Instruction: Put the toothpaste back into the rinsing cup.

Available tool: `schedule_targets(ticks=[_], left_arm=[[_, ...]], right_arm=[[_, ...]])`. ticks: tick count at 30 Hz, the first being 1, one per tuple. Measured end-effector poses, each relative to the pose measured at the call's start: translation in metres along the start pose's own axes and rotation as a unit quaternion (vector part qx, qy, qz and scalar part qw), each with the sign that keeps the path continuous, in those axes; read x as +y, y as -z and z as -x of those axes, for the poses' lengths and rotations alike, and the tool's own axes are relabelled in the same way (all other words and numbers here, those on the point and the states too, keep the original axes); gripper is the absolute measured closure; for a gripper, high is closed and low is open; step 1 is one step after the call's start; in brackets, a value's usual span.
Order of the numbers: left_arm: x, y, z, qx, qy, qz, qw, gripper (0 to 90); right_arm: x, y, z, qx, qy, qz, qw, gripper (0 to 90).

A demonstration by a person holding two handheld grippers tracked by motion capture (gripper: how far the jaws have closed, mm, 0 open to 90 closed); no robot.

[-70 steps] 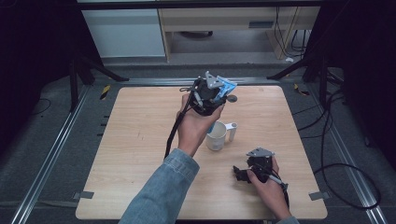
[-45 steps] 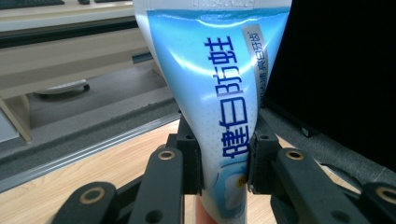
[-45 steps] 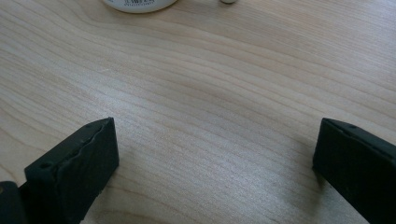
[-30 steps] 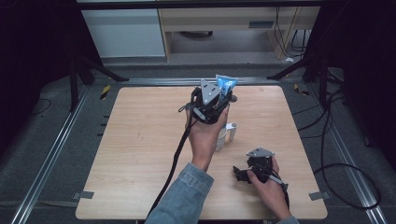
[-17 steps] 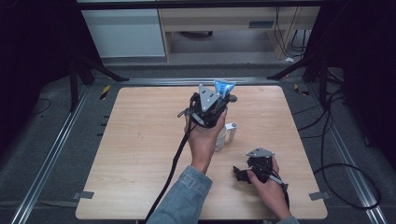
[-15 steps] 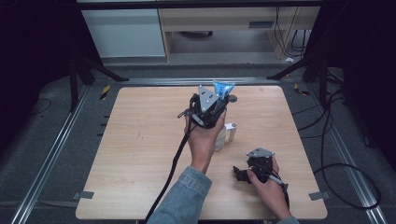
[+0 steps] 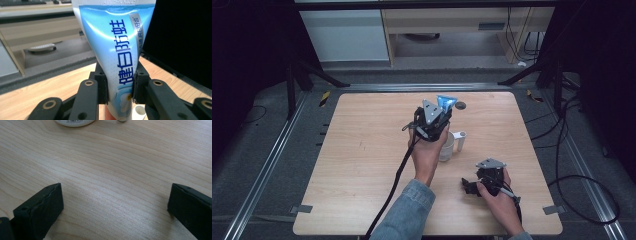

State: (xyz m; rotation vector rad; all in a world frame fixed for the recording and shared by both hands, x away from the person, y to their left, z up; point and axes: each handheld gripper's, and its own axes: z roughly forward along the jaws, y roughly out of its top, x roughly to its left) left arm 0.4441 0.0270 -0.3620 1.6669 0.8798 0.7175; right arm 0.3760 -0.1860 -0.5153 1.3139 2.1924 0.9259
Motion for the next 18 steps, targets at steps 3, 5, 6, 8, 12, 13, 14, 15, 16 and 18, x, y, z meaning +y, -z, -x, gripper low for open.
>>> schedule_targets(ticks=[3, 5, 6, 8, 12, 13, 14, 15, 16, 18], left_arm=[[-0.007, -0.004, -0.001, -0.001, 0.001, -0.007, 1.0, 71.1], [-0.011, -0.006, -0.001, -0.002, 0.001, -0.012, 0.9999, 71.1], [-0.012, -0.007, -0.001, -0.002, 0.0, -0.014, 0.9999, 71.1], [-0.014, -0.008, -0.002, 0.0, 0.0, -0.016, 0.9999, 71.1], [-0.017, -0.011, -0.002, -0.001, 0.001, -0.02, 0.9998, 71.0], [-0.018, -0.012, -0.003, -0.001, -0.001, -0.023, 0.9997, 71.0], [-0.019, -0.012, -0.003, 0.0, -0.001, -0.024, 0.9997, 71.0], [-0.021, -0.013, -0.003, -0.001, 0.0, -0.026, 0.9996, 71.0], [-0.022, -0.014, -0.004, -0.004, 0.007, -0.028, 0.9996, 71.0], [-0.024, -0.013, -0.005, -0.008, 0.02, -0.027, 0.9994, 71.0]], right_arm=[[0.0, 0.0, 0.0, 0.0, 0.0, 0.0, 1.0, 0.5], [0.0, 0.0, 0.0, 0.0, 0.0, 0.0, 1.0, 0.5], [0.0, 0.0, 0.0, -0.001, 0.0, 0.0, 1.0, 0.5], [0.0, 0.0, -0.001, 0.001, -0.006, 0.003, 1.0, 0.5], [0.0, 0.0, -0.001, 0.001, -0.005, 0.003, 1.0, 0.5], [0.0, 0.0, 0.0, 0.001, -0.005, 0.003, 1.0, 0.5], [0.0, 0.0, 0.0, 0.001, -0.005, 0.003, 1.0, 0.5], [0.0, 0.0, 0.0, 0.001, -0.005, 0.003, 1.0, 0.5], [0.0, 0.0, 0.0, 0.001, -0.005, 0.003, 1.0, 0.5], [0.0, 0.0, -0.001, 0.001, -0.005, 0.003, 1.0, 0.5]])
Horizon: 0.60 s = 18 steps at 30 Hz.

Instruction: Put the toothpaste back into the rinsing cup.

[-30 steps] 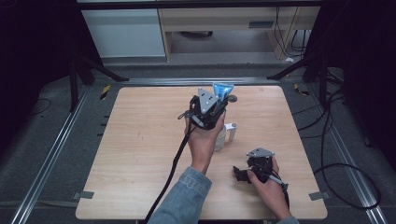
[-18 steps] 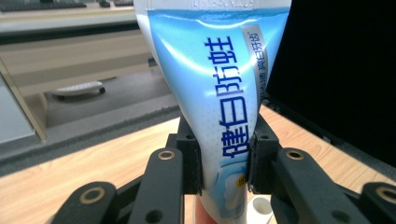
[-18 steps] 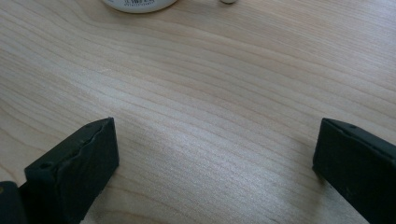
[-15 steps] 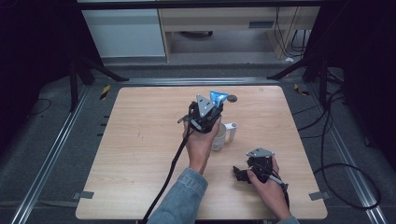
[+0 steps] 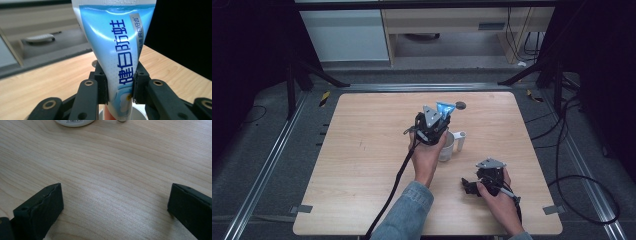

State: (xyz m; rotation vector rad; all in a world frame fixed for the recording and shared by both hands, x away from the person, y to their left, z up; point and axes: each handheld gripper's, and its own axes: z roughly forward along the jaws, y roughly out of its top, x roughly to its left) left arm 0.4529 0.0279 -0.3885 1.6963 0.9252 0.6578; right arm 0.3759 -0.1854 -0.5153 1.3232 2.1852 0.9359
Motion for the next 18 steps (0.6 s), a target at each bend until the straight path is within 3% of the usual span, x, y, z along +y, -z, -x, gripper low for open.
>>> schedule_targets(ticks=[3, 18], left_arm=[[-0.001, -0.001, 0.003, 0.011, -0.023, -0.006, 0.9997, 70.9], [-0.015, -0.011, -0.001, 0.007, -0.012, -0.019, 0.9997, 70.8]], right_arm=[[0.0, 0.0, 0.0, 0.0, 0.0, 0.0, 1.0, 0.5], [0.0, 0.0, 0.0, 0.0, -0.001, 0.0, 1.0, 0.5]])
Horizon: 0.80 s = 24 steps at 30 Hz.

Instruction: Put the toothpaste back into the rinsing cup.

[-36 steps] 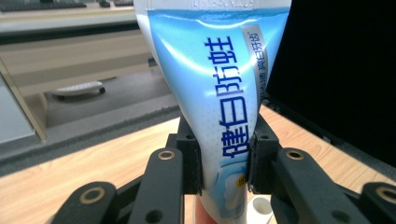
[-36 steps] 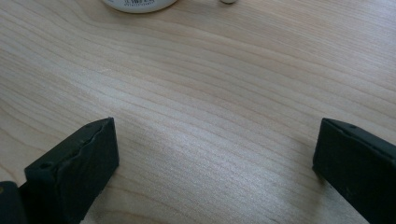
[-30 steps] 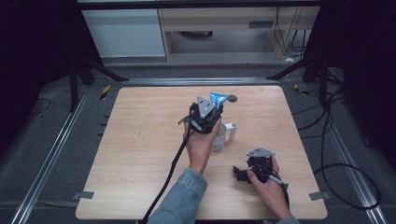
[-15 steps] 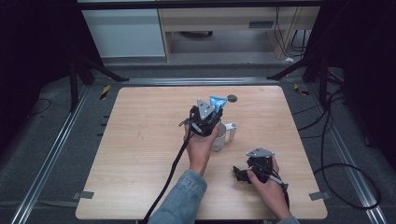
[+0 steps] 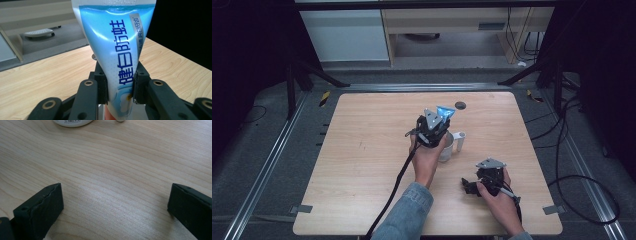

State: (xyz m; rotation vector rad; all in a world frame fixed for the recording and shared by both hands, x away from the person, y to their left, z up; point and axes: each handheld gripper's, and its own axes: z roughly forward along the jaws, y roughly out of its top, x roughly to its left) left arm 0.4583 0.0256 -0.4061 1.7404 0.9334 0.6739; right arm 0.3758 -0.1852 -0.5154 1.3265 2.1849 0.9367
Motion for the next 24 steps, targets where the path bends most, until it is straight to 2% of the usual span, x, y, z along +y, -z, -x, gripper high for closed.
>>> schedule_targets(ticks=[12, 24], left_arm=[[-0.0041, -0.0046, 0.0017, 0.0, -0.015, -0.016, 0.9998, 70.6], [-0.0049, -0.0088, 0.0015, -0.002, -0.019, -0.033, 0.9993, 70.4]], right_arm=[[0.0, 0.0001, 0.0001, 0.001, 0.0, 0.0, 1.0, 0.5], [0.0, 0.0001, 0.0001, 0.001, 0.0, 0.0, 1.0, 0.5]])
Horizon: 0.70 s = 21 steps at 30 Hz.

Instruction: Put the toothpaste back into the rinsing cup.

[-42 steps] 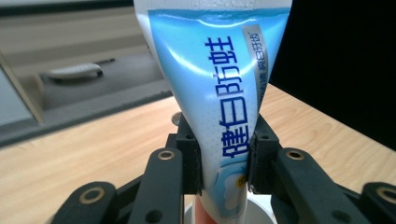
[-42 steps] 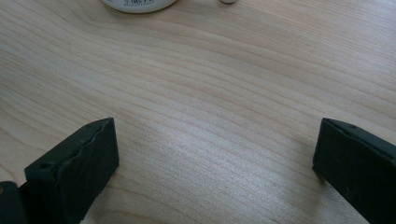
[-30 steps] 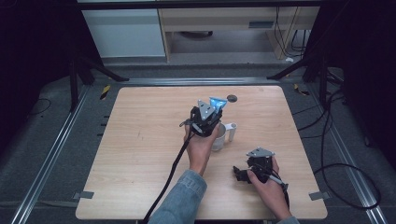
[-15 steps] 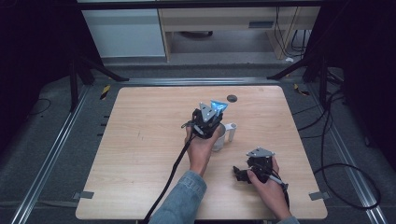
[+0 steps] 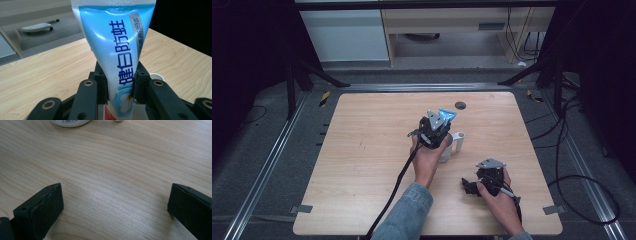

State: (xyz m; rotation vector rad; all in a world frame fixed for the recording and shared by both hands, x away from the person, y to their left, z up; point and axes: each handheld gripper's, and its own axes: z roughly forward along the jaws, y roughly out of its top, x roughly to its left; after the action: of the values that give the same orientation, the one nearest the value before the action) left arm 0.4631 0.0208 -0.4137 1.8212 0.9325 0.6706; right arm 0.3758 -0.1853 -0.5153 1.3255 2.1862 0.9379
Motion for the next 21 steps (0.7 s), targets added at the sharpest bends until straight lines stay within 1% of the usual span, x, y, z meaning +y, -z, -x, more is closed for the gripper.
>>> schedule_targets(ticks=[3, 10, 21], left_arm=[[0.0007, -0.0007, 0.0007, 0.0, -0.004, -0.002, 1.0, 70.4], [0.0031, -0.0033, 0.0013, -0.003, -0.005, -0.01, 0.9999, 69.9], [0.0053, -0.0061, -0.0018, -0.008, 0.006, -0.018, 0.9998, 69.3]], right_arm=[[0.0, -0.0001, -0.0001, -0.001, 0.0, 0.0, 1.0, 0.5], [0.0, 0.0002, -0.0001, -0.001, 0.0, -0.001, 1.0, 0.5], [0.0, 0.0001, -0.0001, -0.001, -0.001, -0.001, 1.0, 0.5]])
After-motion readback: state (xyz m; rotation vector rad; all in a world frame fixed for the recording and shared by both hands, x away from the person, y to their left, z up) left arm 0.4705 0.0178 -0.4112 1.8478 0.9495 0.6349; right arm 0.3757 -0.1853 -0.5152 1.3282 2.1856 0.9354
